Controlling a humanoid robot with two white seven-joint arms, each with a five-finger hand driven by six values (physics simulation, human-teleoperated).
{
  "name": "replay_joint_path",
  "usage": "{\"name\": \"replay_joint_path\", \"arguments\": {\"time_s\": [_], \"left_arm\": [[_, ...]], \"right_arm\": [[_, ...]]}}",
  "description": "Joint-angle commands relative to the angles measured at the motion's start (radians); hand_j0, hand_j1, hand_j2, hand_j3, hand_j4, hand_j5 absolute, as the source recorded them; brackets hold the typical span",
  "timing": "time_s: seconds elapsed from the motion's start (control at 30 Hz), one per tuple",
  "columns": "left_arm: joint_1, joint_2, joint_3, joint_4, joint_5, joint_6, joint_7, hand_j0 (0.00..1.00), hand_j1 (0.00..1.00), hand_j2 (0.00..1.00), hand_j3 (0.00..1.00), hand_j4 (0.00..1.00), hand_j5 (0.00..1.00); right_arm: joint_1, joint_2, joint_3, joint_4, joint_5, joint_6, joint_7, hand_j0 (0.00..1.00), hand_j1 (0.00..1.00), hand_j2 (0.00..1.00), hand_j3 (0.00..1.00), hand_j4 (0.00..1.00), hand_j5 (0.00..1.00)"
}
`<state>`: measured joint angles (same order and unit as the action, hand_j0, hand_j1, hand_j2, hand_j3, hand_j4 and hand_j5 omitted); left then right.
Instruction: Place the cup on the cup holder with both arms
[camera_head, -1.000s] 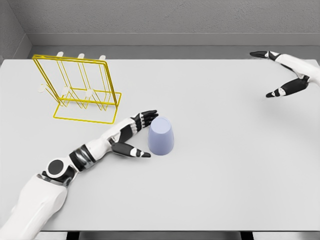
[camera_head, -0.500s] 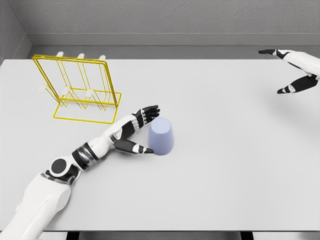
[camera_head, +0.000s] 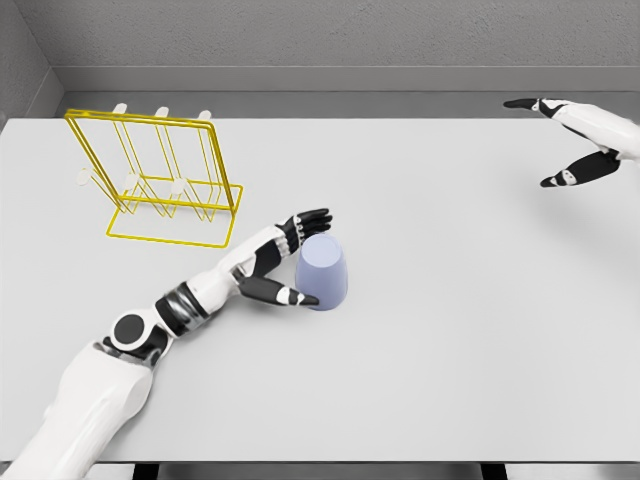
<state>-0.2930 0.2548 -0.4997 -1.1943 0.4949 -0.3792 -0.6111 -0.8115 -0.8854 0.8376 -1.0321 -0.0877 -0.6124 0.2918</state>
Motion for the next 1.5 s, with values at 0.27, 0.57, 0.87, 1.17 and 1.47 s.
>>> {"name": "replay_joint_path", "arguments": {"time_s": [0.27, 0.57, 0.87, 1.17, 1.47], "left_arm": [[0.002, -0.014, 0.0, 0.002, 0.004, 0.002, 0.0, 1.0, 1.0, 1.0, 1.0, 1.0, 1.0], [0.0, -0.034, 0.006, 0.004, -0.039, 0.005, 0.0, 0.87, 0.87, 0.87, 0.87, 0.87, 0.87], [0.002, -0.034, 0.009, 0.002, -0.036, -0.003, 0.0, 0.49, 0.49, 0.49, 0.49, 0.49, 0.49], [0.02, -0.028, 0.038, -0.074, -0.03, -0.004, 0.0, 0.46, 0.46, 0.46, 0.46, 0.46, 0.46], [0.152, -0.005, 0.176, -0.324, -0.018, 0.002, 0.0, 0.45, 0.45, 0.45, 0.45, 0.45, 0.45]], "right_arm": [[0.002, 0.009, -0.006, 0.004, -0.007, 0.002, 0.0, 1.0, 1.0, 1.0, 1.0, 1.0, 1.0], [0.0, 0.009, -0.008, 0.007, -0.007, 0.002, 0.0, 1.0, 1.0, 1.0, 1.0, 1.0, 1.0], [0.0, 0.009, -0.008, 0.009, -0.007, 0.002, -0.003, 1.0, 1.0, 1.0, 1.0, 1.0, 1.0], [0.0, 0.009, -0.008, 0.009, -0.007, 0.002, -0.003, 1.0, 1.0, 1.0, 1.0, 1.0, 1.0], [0.0, 0.011, -0.008, 0.007, -0.007, 0.002, -0.003, 1.0, 1.0, 1.0, 1.0, 1.0, 1.0]]}}
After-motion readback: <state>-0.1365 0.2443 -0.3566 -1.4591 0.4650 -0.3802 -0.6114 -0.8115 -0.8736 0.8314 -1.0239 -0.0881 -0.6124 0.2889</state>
